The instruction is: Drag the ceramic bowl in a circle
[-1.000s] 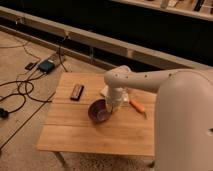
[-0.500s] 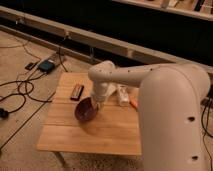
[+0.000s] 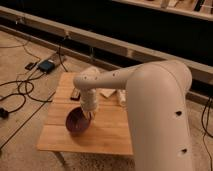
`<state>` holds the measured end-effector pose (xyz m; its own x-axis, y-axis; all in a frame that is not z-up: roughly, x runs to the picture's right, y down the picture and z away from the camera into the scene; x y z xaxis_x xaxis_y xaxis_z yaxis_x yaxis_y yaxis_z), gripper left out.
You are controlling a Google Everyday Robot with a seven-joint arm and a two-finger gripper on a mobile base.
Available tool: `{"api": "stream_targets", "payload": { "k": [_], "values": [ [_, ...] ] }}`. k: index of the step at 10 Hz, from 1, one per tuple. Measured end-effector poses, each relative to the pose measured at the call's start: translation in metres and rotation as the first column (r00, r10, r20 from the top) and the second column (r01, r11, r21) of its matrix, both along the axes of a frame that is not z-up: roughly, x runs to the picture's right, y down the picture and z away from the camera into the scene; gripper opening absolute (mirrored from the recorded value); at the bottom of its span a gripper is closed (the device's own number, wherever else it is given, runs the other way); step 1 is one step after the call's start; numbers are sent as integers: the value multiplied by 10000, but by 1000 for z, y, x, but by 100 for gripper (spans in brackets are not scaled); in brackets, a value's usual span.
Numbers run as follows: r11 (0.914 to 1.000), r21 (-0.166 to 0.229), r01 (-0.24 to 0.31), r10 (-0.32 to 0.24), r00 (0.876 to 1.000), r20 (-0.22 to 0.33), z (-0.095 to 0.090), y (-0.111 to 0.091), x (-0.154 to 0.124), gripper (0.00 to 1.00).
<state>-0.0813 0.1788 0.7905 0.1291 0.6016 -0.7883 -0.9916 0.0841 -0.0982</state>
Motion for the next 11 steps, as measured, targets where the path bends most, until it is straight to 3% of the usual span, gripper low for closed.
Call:
{"api": "stream_targets", "payload": {
  "k": [2,4,9,11],
  "values": [
    [9993,-244,282,-279,9995,112,-12,18,3,0],
    [9993,-381,62,-66,9999,-107,-22,29,16,0],
    [9937,-914,-649,524,9897,-1329,-35,62,77,0],
    [9883,-1027,-1126,909,9765,-1955,-34,70,103,0]
  ]
}}
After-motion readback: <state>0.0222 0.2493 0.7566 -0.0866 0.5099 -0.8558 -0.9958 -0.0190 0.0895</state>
